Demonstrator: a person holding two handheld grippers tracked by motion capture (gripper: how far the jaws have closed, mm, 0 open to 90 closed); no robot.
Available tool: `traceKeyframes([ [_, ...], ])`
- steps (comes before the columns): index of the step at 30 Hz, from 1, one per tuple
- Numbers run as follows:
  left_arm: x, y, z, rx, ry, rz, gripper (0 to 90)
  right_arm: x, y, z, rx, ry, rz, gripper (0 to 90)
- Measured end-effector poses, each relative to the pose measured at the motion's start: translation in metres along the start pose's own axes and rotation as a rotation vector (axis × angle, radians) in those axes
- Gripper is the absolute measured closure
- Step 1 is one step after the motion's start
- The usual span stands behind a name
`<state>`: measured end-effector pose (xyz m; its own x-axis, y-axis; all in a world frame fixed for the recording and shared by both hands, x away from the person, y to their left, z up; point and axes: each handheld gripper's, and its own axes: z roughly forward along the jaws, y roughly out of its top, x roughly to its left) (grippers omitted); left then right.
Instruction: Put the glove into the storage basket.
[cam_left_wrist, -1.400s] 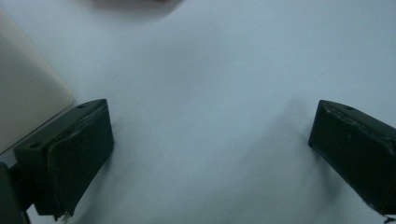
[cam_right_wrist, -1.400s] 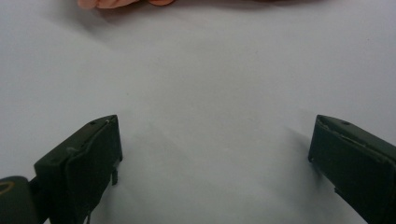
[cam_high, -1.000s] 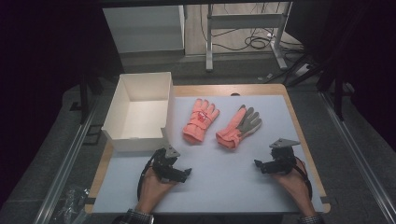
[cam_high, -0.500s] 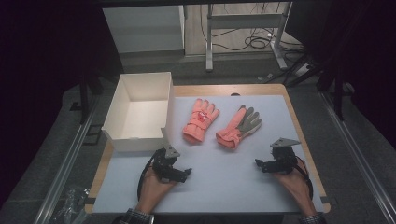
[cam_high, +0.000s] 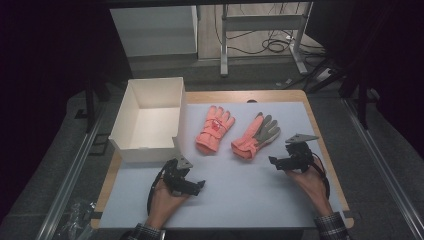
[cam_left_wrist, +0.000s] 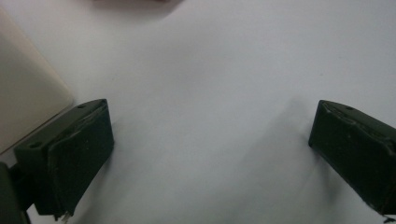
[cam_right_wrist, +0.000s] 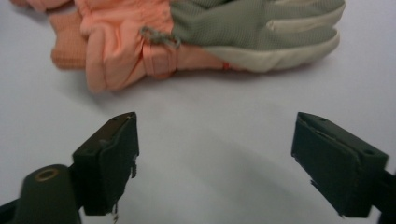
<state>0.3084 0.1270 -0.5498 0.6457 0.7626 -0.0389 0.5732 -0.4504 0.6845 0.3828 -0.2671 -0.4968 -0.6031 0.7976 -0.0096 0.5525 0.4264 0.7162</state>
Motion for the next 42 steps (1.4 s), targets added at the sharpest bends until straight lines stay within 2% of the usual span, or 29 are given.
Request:
traceKeyframes([
  [6, 0.0, 0.0, 0.0, 0.0, 0.0, 0.0, 0.0, -0.006, 0.022, 0.007, -0.025, 0.027, 0.025, 29.2],
  [11, 0.0, 0.0, 0.0, 0.0, 0.0, 0.0, 0.0, -0.011, 0.04, 0.019, -0.028, 0.021, 0.032, 37.2],
  [16, 0.0, 0.0, 0.0, 0.0, 0.0, 0.0, 0.0, -0.015, 0.055, 0.034, -0.029, 0.04, 0.076, 44.5],
  [22, 0.0, 0.0, 0.0, -0.001, -0.001, 0.0, 0.0, -0.014, 0.069, 0.055, -0.001, 0.011, 0.083, 48.7],
  [24, 0.0, 0.0, 0.0, -0.001, 0.0, -0.001, 0.0, -0.013, 0.069, 0.064, 0.062, -0.033, 0.076, 50.2],
  [25, 0.0, 0.0, 0.0, -0.001, 0.0, -0.001, 0.0, -0.013, 0.068, 0.069, 0.081, -0.026, 0.087, 51.6],
  [27, 0.0, 0.0, 0.0, -0.001, -0.001, 0.0, 0.0, -0.011, 0.066, 0.073, 0.078, -0.031, 0.091, 54.7],
  [28, 0.0, 0.0, 0.0, 0.0, -0.001, 0.0, 0.0, -0.009, 0.066, 0.075, 0.08, -0.048, 0.07, 57.6],
  [33, 0.0, 0.0, 0.0, -0.001, -0.001, -0.001, 0.0, 0.0, 0.065, 0.077, 0.085, -0.085, 0.041, 81.8],
  [37, 0.0, 0.0, 0.0, -0.001, -0.001, 0.0, 0.0, -0.002, 0.062, 0.075, 0.055, -0.073, 0.035, 85.5],
  [42, 0.0, 0.0, 0.0, -0.001, -0.001, -0.001, 0.0, -0.008, 0.063, 0.068, 0.031, -0.032, 0.063, 86.7],
])
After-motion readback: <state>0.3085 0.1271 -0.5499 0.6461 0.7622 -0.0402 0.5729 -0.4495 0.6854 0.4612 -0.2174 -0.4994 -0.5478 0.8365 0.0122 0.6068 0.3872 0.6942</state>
